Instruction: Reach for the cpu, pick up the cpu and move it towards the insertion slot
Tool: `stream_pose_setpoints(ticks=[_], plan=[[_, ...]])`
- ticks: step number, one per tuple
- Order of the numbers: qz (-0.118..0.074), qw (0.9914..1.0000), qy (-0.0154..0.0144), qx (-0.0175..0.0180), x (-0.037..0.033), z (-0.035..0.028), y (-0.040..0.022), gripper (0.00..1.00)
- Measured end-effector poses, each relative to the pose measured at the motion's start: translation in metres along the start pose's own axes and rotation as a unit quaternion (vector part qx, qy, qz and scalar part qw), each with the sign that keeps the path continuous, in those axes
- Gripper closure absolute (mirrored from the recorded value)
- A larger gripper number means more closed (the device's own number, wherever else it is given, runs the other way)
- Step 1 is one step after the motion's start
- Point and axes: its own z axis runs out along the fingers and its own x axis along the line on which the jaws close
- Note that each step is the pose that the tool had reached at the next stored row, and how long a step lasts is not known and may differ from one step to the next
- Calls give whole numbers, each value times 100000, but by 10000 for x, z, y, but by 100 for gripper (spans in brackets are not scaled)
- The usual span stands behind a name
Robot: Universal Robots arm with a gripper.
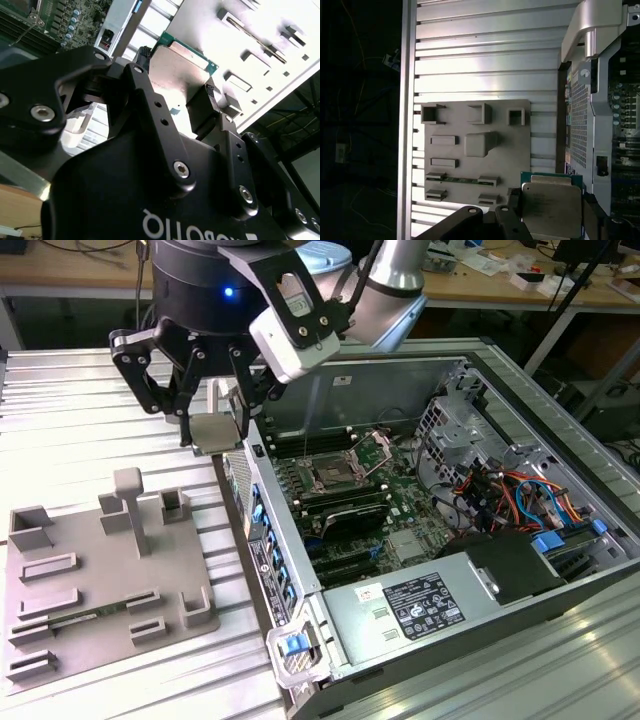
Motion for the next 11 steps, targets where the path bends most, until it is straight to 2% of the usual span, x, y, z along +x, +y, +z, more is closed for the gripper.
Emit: stream_pose_setpoints(ticks=[9, 11], plan=[[94, 100000, 2, 1, -146, 4, -5, 45], [123, 100000, 2, 5, -203, 6, -7, 45]])
